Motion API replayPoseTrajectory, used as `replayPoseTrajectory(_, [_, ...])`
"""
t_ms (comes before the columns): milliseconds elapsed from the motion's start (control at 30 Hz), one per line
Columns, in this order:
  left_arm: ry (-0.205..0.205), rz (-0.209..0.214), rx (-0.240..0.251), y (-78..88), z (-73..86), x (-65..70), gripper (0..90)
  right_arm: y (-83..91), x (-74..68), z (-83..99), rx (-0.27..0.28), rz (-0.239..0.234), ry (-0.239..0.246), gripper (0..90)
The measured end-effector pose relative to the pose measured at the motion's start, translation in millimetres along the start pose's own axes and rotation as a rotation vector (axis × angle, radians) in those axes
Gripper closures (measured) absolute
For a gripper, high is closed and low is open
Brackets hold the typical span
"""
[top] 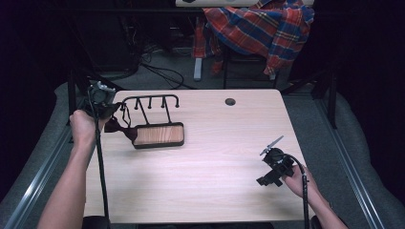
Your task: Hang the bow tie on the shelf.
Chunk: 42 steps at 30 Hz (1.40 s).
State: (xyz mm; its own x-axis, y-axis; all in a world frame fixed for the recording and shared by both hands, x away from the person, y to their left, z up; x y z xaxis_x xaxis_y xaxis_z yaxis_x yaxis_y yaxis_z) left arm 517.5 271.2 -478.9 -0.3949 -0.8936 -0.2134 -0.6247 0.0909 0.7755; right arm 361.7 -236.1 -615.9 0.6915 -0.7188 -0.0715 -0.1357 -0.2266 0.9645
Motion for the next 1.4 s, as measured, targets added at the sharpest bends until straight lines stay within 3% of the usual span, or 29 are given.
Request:
replayPoseTrajectory(400, [0.029,0.0,0.0,-11.4,6.6,-0.9,88.9,-0.1,-0.3,-1.0,0.006,0.011,-0.003,15.8])
replayPoseTrajectory(467, [0.029,-0.005,0.01,-12.3,6.2,-0.8,88.9,-0.2,-1.1,-1.3,0.014,0.005,-0.007,15.8])
replayPoseTrajectory(533, [0.055,0.002,0.038,-15.7,7.6,-0.8,88.8,0.6,1.9,-0.3,0.0,0.013,-0.006,15.8])
replayPoseTrajectory(633, [0.07,0.006,0.033,-21.9,10.9,-0.7,88.7,-0.1,-1.7,-1.5,0.022,0.003,-0.021,15.8])
replayPoseTrajectory(733, [0.079,0.008,0.032,-25.6,11.9,-0.3,88.6,0.3,-0.8,-0.7,0.012,0.007,-0.009,15.8])
replayPoseTrajectory(900, [0.1,0.011,0.064,-32.0,12.8,0.4,88.5,-1.0,0.8,-0.8,0.006,0.009,-0.016,15.9])
replayPoseTrajectory(1133, [0.125,0.009,0.069,-32.2,12.9,-0.9,87.0,-0.4,0.0,0.3,-0.003,0.003,-0.007,15.8])
replayPoseTrajectory(1300, [0.138,0.004,0.104,-28.2,11.9,-4.3,85.8,-0.7,0.3,-0.4,0.0,0.009,0.001,15.8])
replayPoseTrajectory(1400, [0.13,0.004,0.107,-25.9,11.0,-3.3,85.6,-0.9,0.3,-0.1,-0.002,0.008,-0.001,15.8])
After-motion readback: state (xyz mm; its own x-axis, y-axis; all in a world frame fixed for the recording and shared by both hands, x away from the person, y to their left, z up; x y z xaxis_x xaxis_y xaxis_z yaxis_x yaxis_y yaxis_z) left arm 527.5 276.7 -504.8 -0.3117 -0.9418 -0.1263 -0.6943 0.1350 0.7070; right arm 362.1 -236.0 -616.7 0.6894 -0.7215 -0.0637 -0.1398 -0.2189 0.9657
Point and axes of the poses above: each handheld gripper's, and its own axes: y roughly backward along the jaws, z roughly out of its underside, x roughly to its right, the point moved 10 cm from there along -y, roughly forward along the jaws, and after that the axes turned 2 degrees about -x, right-handed, at the moved point
